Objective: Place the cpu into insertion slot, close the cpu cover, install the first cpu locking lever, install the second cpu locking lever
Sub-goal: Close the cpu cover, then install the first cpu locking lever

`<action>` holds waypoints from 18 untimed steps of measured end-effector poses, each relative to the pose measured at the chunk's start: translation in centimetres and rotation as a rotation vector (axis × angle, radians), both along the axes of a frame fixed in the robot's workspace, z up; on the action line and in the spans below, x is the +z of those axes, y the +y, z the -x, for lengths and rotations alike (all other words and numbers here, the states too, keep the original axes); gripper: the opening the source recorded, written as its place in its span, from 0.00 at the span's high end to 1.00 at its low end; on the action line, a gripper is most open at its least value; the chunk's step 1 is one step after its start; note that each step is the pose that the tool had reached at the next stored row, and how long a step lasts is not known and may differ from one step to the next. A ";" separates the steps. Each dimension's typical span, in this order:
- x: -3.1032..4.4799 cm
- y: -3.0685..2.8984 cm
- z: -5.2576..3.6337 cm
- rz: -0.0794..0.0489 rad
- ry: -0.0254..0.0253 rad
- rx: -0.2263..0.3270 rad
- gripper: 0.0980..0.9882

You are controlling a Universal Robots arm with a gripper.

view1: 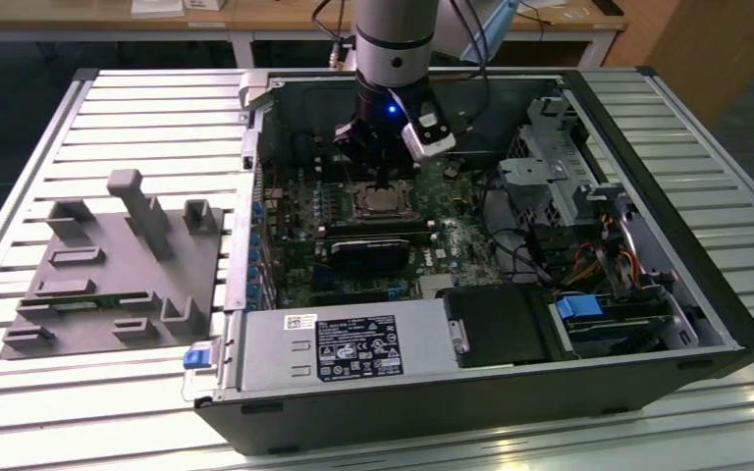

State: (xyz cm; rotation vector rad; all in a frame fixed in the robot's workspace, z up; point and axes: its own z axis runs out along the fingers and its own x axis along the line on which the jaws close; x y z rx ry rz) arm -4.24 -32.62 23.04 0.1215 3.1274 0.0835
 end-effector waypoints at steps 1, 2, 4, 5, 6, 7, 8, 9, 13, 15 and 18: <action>0.14 0.00 0.00 0.000 0.0000 0.000 0.99; 0.28 0.00 0.00 0.000 0.0000 0.000 0.99; 0.56 0.00 0.00 0.000 -0.0001 0.000 0.99; 0.68 0.00 0.00 0.000 0.0000 0.000 0.99; 0.74 0.00 0.00 0.000 0.0000 0.000 0.99; 0.75 0.00 0.00 0.000 -0.0001 0.000 0.99; 0.80 0.00 0.00 0.000 0.0000 0.000 0.99; 0.85 0.00 0.00 0.000 -0.0001 0.000 0.99; 0.86 0.00 0.00 0.000 0.0000 0.000 0.99; 0.87 0.00 0.00 0.000 0.0000 0.000 0.99; 0.88 0.00 0.13 0.000 0.0001 0.000 0.99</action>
